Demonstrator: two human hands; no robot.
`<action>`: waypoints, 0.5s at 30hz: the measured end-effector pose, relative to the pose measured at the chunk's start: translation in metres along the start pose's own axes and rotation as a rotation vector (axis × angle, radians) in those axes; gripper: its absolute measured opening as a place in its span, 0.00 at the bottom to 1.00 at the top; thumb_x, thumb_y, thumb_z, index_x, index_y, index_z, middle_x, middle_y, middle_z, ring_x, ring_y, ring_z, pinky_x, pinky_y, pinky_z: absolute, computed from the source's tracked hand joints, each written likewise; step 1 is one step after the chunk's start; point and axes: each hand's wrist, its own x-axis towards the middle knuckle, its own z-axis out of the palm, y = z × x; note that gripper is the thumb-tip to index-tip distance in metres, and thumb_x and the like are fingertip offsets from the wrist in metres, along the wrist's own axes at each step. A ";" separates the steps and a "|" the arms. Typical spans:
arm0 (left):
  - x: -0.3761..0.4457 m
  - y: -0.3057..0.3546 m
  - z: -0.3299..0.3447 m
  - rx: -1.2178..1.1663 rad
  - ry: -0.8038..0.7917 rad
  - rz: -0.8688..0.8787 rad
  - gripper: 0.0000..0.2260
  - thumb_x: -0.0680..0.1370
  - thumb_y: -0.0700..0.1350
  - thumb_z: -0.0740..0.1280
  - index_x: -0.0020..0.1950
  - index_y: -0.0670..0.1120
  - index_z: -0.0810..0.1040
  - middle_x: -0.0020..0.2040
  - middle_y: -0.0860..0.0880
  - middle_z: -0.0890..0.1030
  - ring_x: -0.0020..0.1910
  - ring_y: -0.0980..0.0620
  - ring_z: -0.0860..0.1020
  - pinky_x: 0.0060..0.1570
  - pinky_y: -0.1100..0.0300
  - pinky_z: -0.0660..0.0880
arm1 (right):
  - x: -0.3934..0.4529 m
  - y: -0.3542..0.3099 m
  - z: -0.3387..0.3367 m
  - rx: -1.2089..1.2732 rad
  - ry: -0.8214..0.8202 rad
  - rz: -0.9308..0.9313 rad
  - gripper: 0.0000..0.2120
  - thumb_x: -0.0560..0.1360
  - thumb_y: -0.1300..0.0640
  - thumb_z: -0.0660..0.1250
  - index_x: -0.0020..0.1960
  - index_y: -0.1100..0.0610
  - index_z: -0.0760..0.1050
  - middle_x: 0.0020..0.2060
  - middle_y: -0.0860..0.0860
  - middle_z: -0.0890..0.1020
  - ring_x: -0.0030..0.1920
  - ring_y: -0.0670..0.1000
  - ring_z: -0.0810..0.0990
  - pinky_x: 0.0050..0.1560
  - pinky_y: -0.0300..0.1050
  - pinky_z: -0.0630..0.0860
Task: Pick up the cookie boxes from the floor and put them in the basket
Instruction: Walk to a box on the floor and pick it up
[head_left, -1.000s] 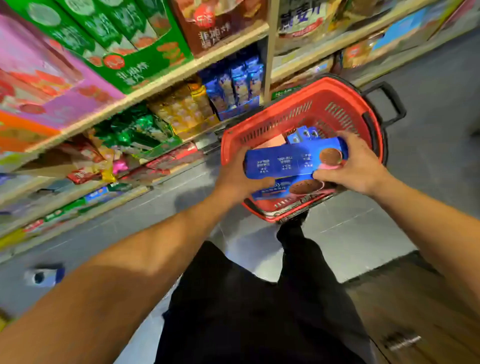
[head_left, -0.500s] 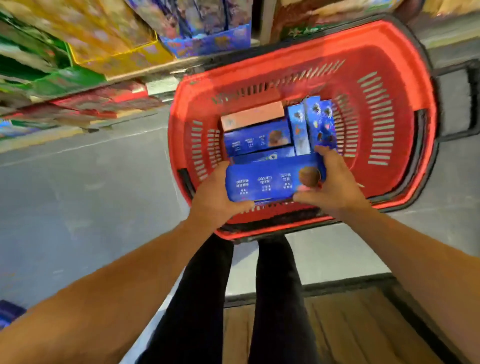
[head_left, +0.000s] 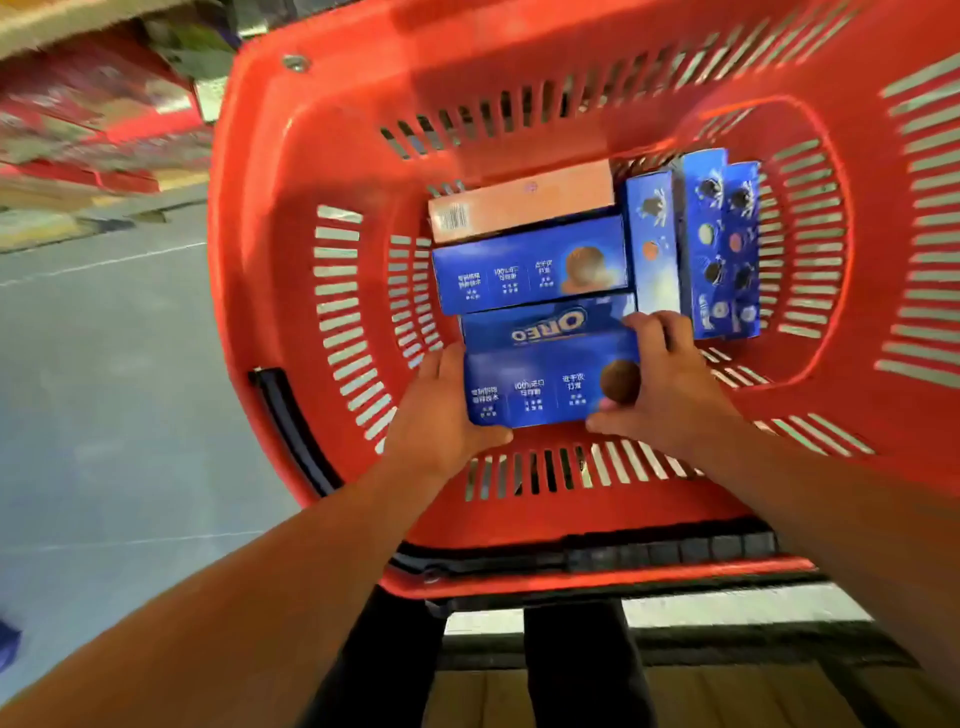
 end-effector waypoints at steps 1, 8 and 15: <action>-0.001 0.000 0.004 0.070 -0.005 -0.011 0.40 0.59 0.53 0.80 0.65 0.47 0.66 0.61 0.47 0.72 0.56 0.44 0.75 0.47 0.53 0.73 | 0.000 0.002 0.004 -0.025 -0.010 -0.002 0.51 0.55 0.45 0.80 0.71 0.54 0.60 0.66 0.54 0.60 0.61 0.61 0.70 0.63 0.51 0.71; -0.009 0.015 0.020 0.190 -0.011 -0.128 0.40 0.63 0.56 0.77 0.68 0.44 0.64 0.66 0.44 0.69 0.64 0.40 0.70 0.60 0.43 0.72 | 0.000 -0.004 -0.002 -0.133 -0.147 0.037 0.46 0.60 0.44 0.79 0.70 0.53 0.58 0.66 0.53 0.60 0.63 0.62 0.70 0.62 0.56 0.72; -0.034 0.035 -0.039 0.101 -0.012 -0.046 0.31 0.68 0.52 0.75 0.67 0.40 0.71 0.62 0.41 0.76 0.61 0.40 0.74 0.59 0.49 0.71 | -0.046 -0.042 -0.047 -0.176 -0.087 0.064 0.44 0.66 0.44 0.74 0.74 0.58 0.59 0.70 0.57 0.63 0.67 0.63 0.66 0.66 0.57 0.68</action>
